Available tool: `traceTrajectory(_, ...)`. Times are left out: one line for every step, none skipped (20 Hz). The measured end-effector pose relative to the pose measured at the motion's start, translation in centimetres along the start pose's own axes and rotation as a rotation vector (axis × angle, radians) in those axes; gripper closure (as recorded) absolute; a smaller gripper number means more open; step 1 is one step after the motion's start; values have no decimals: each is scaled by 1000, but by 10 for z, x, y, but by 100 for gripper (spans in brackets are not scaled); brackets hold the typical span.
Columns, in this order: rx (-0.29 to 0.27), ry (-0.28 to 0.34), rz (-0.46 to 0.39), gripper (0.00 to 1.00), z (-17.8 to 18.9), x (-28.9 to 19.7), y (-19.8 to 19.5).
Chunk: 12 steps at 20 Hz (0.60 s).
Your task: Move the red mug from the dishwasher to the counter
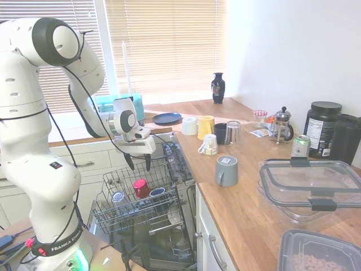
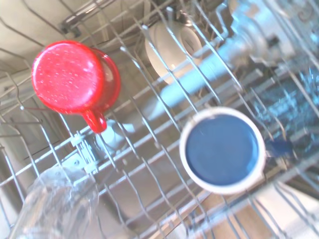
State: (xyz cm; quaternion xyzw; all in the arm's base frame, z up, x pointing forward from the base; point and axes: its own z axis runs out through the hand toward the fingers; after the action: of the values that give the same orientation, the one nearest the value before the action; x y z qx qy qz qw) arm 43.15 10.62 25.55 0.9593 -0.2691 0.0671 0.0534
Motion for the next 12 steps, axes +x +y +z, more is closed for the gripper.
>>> traceTrajectory(-2, 3, -23, 0, 3, -3, -11)
traceTrajectory(-3, 5, -45, 0, 6, -7, -22)
traceTrajectory(-7, 5, -68, 0, 9, -11, -31)
traceTrajectory(-14, 5, -91, 0, 13, -15, -40)
traceTrajectory(-22, 8, -111, 0, 17, -18, -47)
traceTrajectory(-31, 10, -130, 0, 23, -22, -54)
traceTrajectory(-40, 9, -154, 0, 28, -26, -59)
traceTrajectory(-52, 10, -178, 0, 34, -29, -63)
traceTrajectory(-64, 9, -199, 0, 41, -32, -66)
traceTrajectory(-75, 6, -217, 0, 48, -35, -67)
traceTrajectory(-86, 4, -239, 0, 55, -38, -69)
traceTrajectory(-96, 1, -259, 0, 61, -42, -71)
